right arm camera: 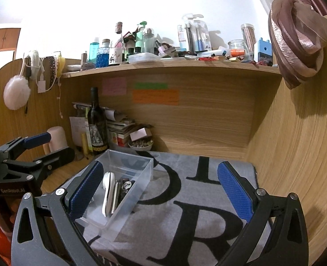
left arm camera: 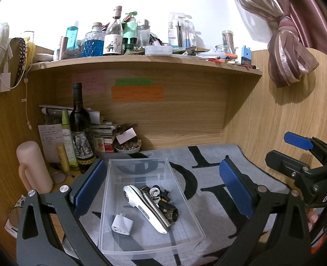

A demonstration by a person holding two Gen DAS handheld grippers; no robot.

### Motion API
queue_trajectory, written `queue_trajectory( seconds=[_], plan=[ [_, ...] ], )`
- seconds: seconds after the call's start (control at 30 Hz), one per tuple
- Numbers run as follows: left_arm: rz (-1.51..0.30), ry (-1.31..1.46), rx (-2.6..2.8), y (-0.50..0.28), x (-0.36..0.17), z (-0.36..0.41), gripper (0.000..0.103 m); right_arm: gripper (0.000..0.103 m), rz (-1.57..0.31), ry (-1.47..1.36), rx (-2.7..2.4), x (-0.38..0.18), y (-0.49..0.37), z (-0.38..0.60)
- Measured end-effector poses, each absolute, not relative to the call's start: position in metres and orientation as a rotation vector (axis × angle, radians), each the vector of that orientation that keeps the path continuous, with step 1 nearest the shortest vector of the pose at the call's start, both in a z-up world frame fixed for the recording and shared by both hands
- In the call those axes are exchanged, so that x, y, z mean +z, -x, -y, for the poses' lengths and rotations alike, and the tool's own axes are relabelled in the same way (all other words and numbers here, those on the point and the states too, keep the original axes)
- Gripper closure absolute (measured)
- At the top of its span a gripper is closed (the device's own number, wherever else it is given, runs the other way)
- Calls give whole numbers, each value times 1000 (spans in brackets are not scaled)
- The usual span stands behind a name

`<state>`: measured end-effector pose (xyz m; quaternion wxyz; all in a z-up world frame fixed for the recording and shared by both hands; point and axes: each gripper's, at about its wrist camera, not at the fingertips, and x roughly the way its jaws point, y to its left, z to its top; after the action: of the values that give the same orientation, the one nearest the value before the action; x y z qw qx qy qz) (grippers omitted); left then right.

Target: Organize rigid objects

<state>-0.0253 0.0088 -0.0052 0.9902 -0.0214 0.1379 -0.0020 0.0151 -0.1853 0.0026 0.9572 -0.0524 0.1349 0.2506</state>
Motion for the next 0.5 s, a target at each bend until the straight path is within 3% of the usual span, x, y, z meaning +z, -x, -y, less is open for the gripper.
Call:
queue_trajectory(
  seconds=[0.5],
  plan=[
    [-286, 55, -4, 21, -7, -12, 0, 0, -273, 109, 511, 3, -15, 184]
  ],
)
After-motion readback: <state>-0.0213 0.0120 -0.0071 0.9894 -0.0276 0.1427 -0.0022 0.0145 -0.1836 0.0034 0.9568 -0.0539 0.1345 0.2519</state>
